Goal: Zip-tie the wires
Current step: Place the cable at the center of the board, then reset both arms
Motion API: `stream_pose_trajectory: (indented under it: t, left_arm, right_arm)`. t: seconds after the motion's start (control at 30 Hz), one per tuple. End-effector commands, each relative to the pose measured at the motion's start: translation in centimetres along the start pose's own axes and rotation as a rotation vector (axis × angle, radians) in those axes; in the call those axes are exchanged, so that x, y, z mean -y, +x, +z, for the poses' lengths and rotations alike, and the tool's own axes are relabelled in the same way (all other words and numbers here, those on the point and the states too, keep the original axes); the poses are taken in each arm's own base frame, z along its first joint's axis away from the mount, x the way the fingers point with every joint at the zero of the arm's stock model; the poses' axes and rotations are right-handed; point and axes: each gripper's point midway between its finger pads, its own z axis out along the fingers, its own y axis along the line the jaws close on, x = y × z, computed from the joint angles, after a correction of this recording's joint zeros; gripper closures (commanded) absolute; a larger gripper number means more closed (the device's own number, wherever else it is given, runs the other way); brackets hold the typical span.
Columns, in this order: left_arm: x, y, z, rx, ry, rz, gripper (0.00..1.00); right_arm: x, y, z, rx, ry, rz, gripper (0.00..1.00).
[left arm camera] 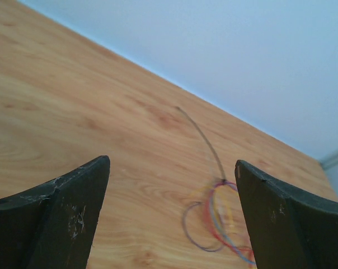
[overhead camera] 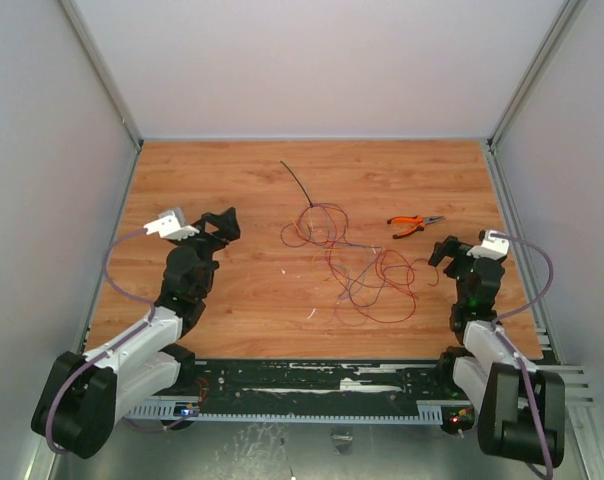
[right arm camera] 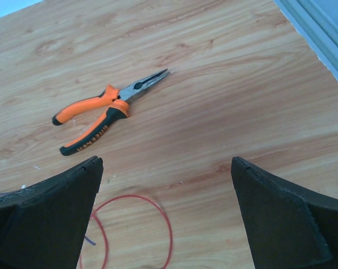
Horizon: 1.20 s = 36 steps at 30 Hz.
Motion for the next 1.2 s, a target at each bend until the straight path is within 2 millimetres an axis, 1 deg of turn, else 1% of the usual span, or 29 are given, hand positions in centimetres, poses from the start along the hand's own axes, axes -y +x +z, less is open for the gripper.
stream_pose_trajectory:
  t: [0.0,0.03,0.07,0.1,0.23,0.3,0.37,0.4,0.43,0.47,0.57,0.6,0.63,0.7,0.77,0.8,0.83,0.9,0.97,1.0,1.07,1.1,1.13,1.17]
  left_arm:
    - [-4.4,-2.5,-1.1,0.141,-0.198,0.084,0.02]
    - [-5.1,-2.5,-1.3,0.147,-0.224,0.1,0.02]
    - [-5.8,-2.4,-1.5,0.15,-0.249,0.114,0.02]
    - [-6.4,-2.2,-1.7,0.15,-0.271,0.128,0.02]
    - [-8.1,-1.6,-2.1,0.145,-0.323,0.149,0.02]
    - [-8.8,-1.5,-2.2,0.141,-0.333,0.168,0.02]
    - [-9.5,-1.5,-2.3,0.138,-0.35,0.206,0.02]
    - [-9.9,-1.6,-2.4,0.141,-0.356,0.224,0.02]
    - [-10.3,-1.8,-2.4,0.148,-0.365,0.232,0.02]
    - [-10.9,-1.9,-2.5,0.151,-0.377,0.239,0.02]
    - [-12.9,-2.4,-2.8,0.173,-0.426,0.262,0.02]
    - [-13.7,-2.1,-2.9,0.162,-0.443,0.287,0.02]
    - [-14.4,-2.1,-2.9,0.164,-0.467,0.304,0.02]
    - [-14.4,-1.8,-2.4,0.125,-0.453,0.371,0.02]
    - [-14.6,-1.4,-2.6,0.135,-0.434,0.405,0.02]
    - [-14.9,-1.0,-2.6,0.129,-0.435,0.41,0.02]
    - [-15.2,-0.1,-2.7,0.111,-0.427,0.419,0.02]
    - [-14.6,0.9,-2.5,0.111,-0.345,0.451,0.02]
    - [-13.5,2.3,-1.8,0.052,-0.273,0.514,0.02]
    - [-13.5,2.5,-1.6,0.038,-0.268,0.513,0.02]
    - [-14.2,2.8,-1.8,0.03,-0.282,0.486,0.02]
    - [-14.2,2.5,-1.7,0.056,-0.271,0.487,0.02]
    - [-14.2,2.8,-1.5,0.047,-0.269,0.504,0.02]
    - [-14.3,3.5,-1.0,-0.002,-0.278,0.5,0.02]
  right_arm:
    - [0.4,-3.1,0.3,0.196,0.005,-0.06,0.01]
    - [0.4,-3.1,0.1,0.222,0.001,-0.059,0.01]
    - [0.2,-3.7,0.0,0.259,-0.008,-0.056,0.01]
    - [0.0,-3.8,0.0,0.265,-0.016,-0.069,0.01]
    - [-1.6,-4.6,0.0,0.336,-0.066,-0.146,0.01]
    - [-2.7,-4.6,0.0,0.37,-0.108,-0.175,0.01]
    - [-3.8,-3.6,0.1,0.372,-0.14,-0.229,0.01]
    - [-4.4,-3.6,0.1,0.389,-0.146,-0.251,0.01]
    - [-4.7,-3.2,0.6,0.372,-0.138,-0.27,0.01]
    - [-4.6,-2.2,1.5,0.305,-0.123,-0.282,0.01]
    - [-4.1,-2.3,3.1,0.276,-0.063,-0.257,0.01]
    - [-4.0,-2.0,3.3,0.253,-0.057,-0.257,0.01]
    - [-4.0,-2.0,3.3,0.248,-0.054,-0.255,0.01]
    - [-4.0,-2.4,3.2,0.274,-0.058,-0.252,0.01]
    - [-4.0,-2.1,3.4,0.251,-0.056,-0.255,0.01]
    - [-4.0,-2.2,3.3,0.263,-0.057,-0.254,0.01]
    - [-4.1,-2.3,3.2,0.269,-0.059,-0.253,0.01]
    - [-4.0,-2.1,3.3,0.254,-0.057,-0.254,0.01]
    - [-4.0,-2.3,3.3,0.264,-0.058,-0.253,0.01]
    - [-4.0,-2.3,3.3,0.266,-0.058,-0.252,0.01]
    - [-4.0,-2.2,3.3,0.257,-0.056,-0.255,0.01]
    - [-4.0,-2.2,3.3,0.261,-0.056,-0.253,0.01]
    - [-4.0,-2.3,3.3,0.263,-0.056,-0.252,0.01]
    - [-4.0,-2.2,3.3,0.262,-0.055,-0.254,0.01]
